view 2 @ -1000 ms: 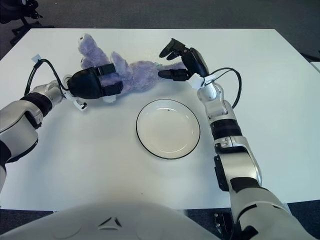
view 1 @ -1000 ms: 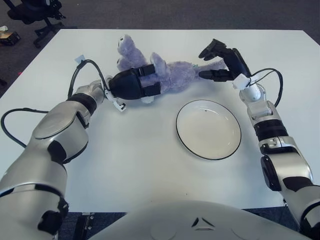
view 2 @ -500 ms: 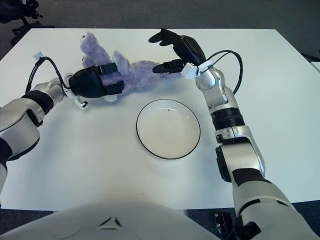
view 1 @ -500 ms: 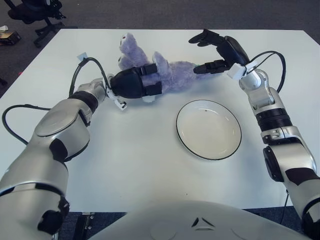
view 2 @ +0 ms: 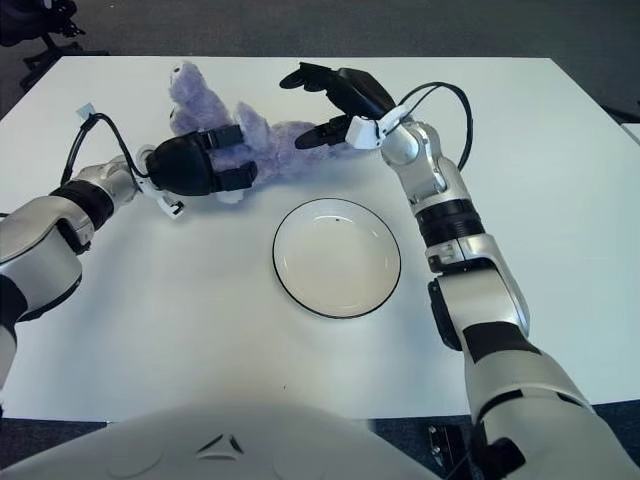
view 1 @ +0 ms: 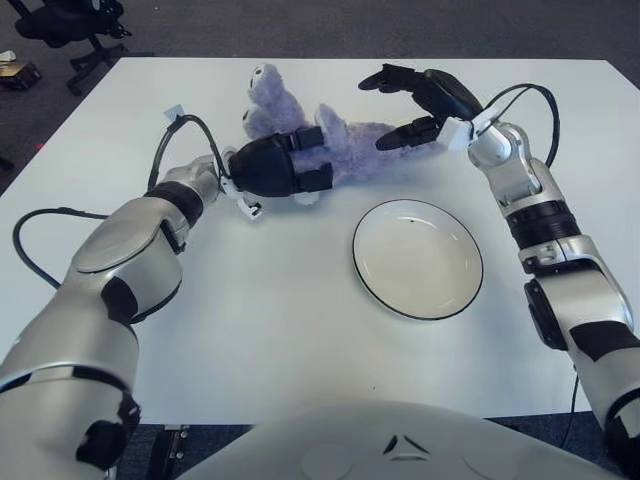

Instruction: Put the doll into the plate.

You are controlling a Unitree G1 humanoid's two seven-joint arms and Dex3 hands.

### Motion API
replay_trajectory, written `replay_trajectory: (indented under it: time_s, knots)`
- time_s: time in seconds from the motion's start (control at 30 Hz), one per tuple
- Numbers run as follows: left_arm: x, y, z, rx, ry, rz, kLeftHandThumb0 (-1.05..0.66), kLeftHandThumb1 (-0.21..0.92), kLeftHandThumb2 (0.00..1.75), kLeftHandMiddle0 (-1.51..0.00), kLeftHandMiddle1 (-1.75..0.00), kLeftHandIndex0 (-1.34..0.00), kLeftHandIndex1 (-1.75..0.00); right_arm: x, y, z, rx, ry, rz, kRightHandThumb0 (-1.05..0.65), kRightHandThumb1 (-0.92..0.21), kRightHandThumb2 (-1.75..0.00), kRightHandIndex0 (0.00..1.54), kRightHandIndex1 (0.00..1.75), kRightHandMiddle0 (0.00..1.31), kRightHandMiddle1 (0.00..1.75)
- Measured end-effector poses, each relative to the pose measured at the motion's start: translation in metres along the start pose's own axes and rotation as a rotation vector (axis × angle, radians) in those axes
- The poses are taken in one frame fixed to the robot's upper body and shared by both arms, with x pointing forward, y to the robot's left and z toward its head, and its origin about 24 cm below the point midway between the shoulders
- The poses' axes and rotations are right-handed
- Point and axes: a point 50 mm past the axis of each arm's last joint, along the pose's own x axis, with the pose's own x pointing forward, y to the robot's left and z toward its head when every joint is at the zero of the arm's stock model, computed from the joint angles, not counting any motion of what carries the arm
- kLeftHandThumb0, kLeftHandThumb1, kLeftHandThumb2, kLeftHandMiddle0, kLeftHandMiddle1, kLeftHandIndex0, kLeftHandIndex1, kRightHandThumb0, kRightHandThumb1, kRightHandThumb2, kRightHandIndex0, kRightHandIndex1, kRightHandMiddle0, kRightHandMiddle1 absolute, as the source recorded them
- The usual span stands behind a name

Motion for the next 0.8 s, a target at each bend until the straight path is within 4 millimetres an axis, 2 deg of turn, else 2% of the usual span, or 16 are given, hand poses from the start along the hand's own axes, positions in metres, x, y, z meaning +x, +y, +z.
replay_trajectory:
  time_s: [0.13,0.37,0.8]
  knots:
    - [0.003,0.0,-0.001,0.006,0.013,0.014,-0.36,0.92,0.5,-0.61,-1.75,-0.22,-1.75,0.002,0.007,-0.003,0.019,0.042,0.043,-0.64,-0.84,0.0,0.39,0.0,0.35,0.23]
    - [0.009,-0.001,-0.001,0.007,0.023,0.031,-0.36,0.91,0.51,-0.71,-1.75,-0.22,-1.75,0.002,0.017,-0.011,0.04,0.101,0.12,-0.75,-0.86,-0.01,0.3,0.0,0.29,0.16]
    - [0.016,-0.001,-0.008,-0.001,0.014,0.039,-0.36,0.87,0.57,-0.77,-1.75,-0.24,-1.75,0.004,0.023,-0.016,0.048,0.148,0.219,-0.78,-0.85,0.0,0.28,0.0,0.27,0.11]
